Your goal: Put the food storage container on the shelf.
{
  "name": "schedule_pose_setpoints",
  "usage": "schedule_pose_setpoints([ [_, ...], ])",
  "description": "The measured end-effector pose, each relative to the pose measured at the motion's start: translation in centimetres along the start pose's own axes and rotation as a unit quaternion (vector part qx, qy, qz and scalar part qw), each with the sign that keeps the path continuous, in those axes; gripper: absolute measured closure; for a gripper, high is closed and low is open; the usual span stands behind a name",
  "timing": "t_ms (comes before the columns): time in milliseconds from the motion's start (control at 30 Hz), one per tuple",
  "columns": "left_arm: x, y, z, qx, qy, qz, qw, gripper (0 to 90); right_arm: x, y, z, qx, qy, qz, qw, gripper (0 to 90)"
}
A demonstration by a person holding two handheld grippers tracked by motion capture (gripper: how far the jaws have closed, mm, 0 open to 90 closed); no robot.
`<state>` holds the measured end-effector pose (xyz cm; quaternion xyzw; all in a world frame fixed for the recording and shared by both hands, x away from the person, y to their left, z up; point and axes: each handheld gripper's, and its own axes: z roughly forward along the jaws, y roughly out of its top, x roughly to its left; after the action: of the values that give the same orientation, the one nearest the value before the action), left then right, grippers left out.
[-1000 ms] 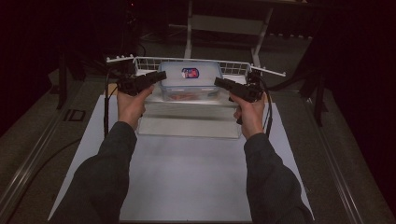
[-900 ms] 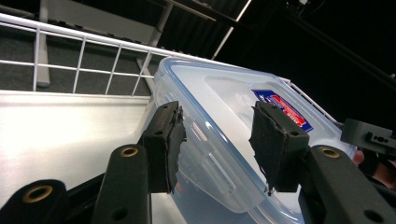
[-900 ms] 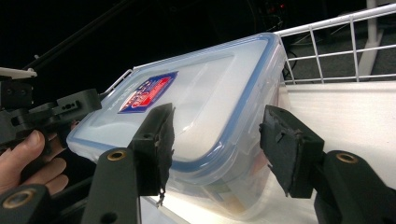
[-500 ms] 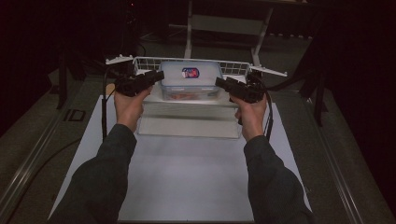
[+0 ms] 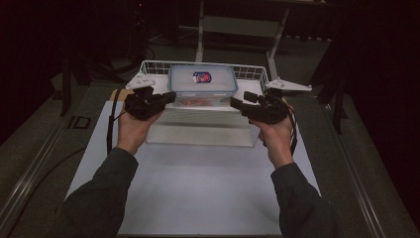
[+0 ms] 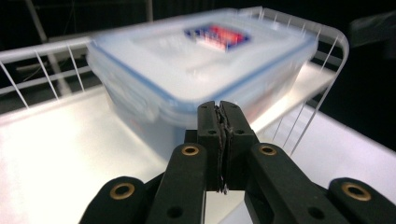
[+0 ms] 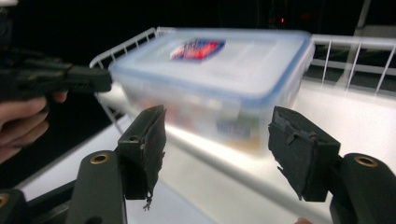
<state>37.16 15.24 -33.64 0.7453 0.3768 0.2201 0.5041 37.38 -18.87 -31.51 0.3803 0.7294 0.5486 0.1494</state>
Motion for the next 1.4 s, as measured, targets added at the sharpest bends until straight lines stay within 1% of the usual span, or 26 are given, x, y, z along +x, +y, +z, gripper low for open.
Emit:
schedule_pose_setpoints([
  [67, -0.1, -0.1, 0.6, 0.012, 0.013, 0.005, 0.9998, 86.9, 0.0, -0.8, -0.4, 0.007, -0.001, -0.001, 1.0, 36.2],
  [100, -0.1, -0.1, 0.9, 0.017, 0.016, 0.005, 0.9997, 86.7, 0.0, -1.2, -0.6, 0.011, -0.004, -0.003, 0.9999, 36.2],
  [167, -0.1, -0.2, 1.4, 0.024, 0.019, 0.003, 0.9995, 86.0, -0.1, -2.0, -0.8, 0.019, -0.012, -0.014, 0.9997, 36.2],
  [200, -0.1, -0.3, 1.8, 0.025, 0.021, 0.0, 0.9995, 86.2, -0.2, -2.3, -0.9, 0.022, -0.015, -0.017, 0.9995, 36.2],
  [300, -0.1, -0.5, 2.1, 0.027, 0.013, -0.006, 0.9995, 82.0, -0.4, -3.7, -1.0, 0.038, -0.024, -0.027, 0.9986, 35.8],
  [333, -0.2, -0.6, 2.2, 0.029, 0.011, -0.005, 0.9995, 78.4, -0.4, -4.1, -1.1, 0.043, -0.025, -0.032, 0.9983, 35.7],
  [367, -0.4, -0.7, 2.2, 0.037, 0.007, 0.0, 0.9993, 73.6, -0.4, -4.4, -1.1, 0.046, -0.027, -0.036, 0.9979, 35.7],
  [400, -0.5, -0.8, 2.2, 0.042, 0.003, 0.003, 0.9991, 70.4, -0.4, -5.0, -1.2, 0.052, -0.029, -0.047, 0.9971, 35.9],
  [433, -0.5, -0.8, 2.2, 0.042, 0.003, 0.003, 0.9991, 67.5, -0.4, -5.0, -1.2, 0.052, -0.029, -0.047, 0.9971, 35.9],
  [467, -0.5, -0.8, 2.2, 0.042, 0.003, 0.003, 0.9991, 67.5, -0.3, -5.4, -1.3, 0.056, -0.03, -0.057, 0.9964, 35.9],
  [500, -1.1, -1.7, 2.0, 0.053, -0.005, 0.009, 0.9986, 67.5, -0.3, -5.4, -1.3, 0.056, -0.03, -0.057, 0.9964, 35.9],
  [533, -1.1, -2.0, 1.8, 0.054, -0.008, 0.007, 0.9985, 58.4, 0.0, -7.3, -1.5, 0.083, -0.044, -0.099, 0.9906, 35.7],
  [567, -1.2, -2.3, 1.6, 0.057, -0.009, 0.005, 0.9983, 56.6, 0.1, -7.8, -1.6, 0.089, -0.046, -0.108, 0.9891, 35.5],
  [600, -1.3, -2.7, 1.4, 0.059, -0.006, 0.003, 0.9982, 55.1, 0.2, -8.3, -1.7, 0.094, -0.049, -0.117, 0.9875, 35.1],
  [667, -1.6, -3.7, 0.9, 0.071, 0.01, 0.001, 0.9974, 50.8, 0.4, -9.2, -2.0, 0.104, -0.051, -0.13, 0.9847, 34.3],
  [700, -1.8, -4.3, 0.7, 0.076, 0.018, 0.004, 0.9969, 48.7, 0.6, -9.6, -2.2, 0.107, -0.053, -0.135, 0.9836, 33.8],
  [733, -2.0, -4.9, 0.4, 0.078, 0.023, 0.009, 0.9967, 46.8, 0.7, -10.0, -2.5, 0.109, -0.053, -0.14, 0.9827, 33.9],
  [800, -2.1, -6.0, -0.3, 0.086, 0.025, 0.01, 0.996, 44.4, 0.8, -10.8, -3.0, 0.11, -0.049, -0.143, 0.9824, 33.5],
  [867, -2.1, -7.0, -1.0, 0.088, 0.027, 0.011, 0.9957, 42.3, 0.9, -11.5, -3.5, 0.117, -0.053, -0.148, 0.9807, 31.7],
  [900, -2.0, -7.5, -1.5, 0.087, 0.028, 0.005, 0.9958, 42.2, 0.9, -11.9, -3.8, 0.119, -0.054, -0.148, 0.9803, 30.5],
  [967, -1.7, -8.6, -2.6, 0.083, 0.032, -0.009, 0.996, 40.8, 0.8, -12.6, -4.4, 0.122, -0.056, -0.145, 0.9803, 29.3],
  [1067, -1.6, -10.1, -4.2, 0.075, 0.048, -0.016, 0.9959, 39.7, 0.5, -13.4, -5.5, 0.122, -0.057, -0.132, 0.9821, 28.9],
  [1133, -1.6, -11.0, -5.3, 0.07, 0.063, -0.012, 0.9955, 38.4, 0.3, -14.0, -6.1, 0.119, -0.055, -0.122, 0.9838, 27.8],
  [1200, -1.7, -11.9, -6.5, 0.061, 0.075, -0.007, 0.9953, 36.9, 0.2, -14.5, -6.7, 0.117, -0.056, -0.111, 0.9853, 27.3],
  [1300, -1.9, -13.2, -8.1, 0.042, 0.085, 0.003, 0.9955, 34.6, 0.0, -15.3, -7.5, 0.113, -0.06, -0.103, 0.9864, 26.4],
  [1400, -1.9, -14.7, -9.4, 0.022, 0.087, 0.001, 0.9959, 33.0, -0.1, -15.9, -8.3, 0.099, -0.062, -0.092, 0.9889, 25.4],
])
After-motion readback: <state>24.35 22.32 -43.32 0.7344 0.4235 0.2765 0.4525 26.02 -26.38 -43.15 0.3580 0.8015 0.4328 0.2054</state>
